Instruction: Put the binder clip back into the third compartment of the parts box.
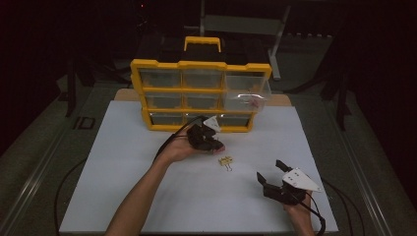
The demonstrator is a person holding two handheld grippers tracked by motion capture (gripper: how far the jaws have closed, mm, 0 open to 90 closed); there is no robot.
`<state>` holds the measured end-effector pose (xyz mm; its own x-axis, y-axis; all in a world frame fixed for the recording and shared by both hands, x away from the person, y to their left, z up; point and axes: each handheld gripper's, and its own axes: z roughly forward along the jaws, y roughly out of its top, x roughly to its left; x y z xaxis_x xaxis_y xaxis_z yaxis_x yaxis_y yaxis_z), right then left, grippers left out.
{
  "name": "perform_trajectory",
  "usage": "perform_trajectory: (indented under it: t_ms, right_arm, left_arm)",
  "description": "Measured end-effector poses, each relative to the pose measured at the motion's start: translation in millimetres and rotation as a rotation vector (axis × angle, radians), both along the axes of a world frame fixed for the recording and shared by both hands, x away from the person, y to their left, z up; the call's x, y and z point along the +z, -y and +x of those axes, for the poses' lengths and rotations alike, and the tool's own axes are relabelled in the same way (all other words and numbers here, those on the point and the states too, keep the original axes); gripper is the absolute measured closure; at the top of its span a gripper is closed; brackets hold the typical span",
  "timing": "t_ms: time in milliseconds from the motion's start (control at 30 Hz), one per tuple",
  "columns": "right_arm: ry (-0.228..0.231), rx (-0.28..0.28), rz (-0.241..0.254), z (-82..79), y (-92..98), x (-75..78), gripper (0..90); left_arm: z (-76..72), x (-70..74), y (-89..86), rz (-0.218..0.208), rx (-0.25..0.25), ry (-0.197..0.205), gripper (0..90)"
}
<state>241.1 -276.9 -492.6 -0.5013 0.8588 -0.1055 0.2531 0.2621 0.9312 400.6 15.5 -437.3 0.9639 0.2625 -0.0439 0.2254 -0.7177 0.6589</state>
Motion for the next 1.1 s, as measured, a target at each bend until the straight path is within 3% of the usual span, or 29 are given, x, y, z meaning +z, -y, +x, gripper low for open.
perform_trajectory:
  t_ms: [1100]
  right_arm:
    - [-0.003,0.0,0.001,0.0,-1.1,-0.1,18.6]
  left_arm:
    - [-10.6,44.6,-27.2,-0.059,0.015,0.067,89.4]
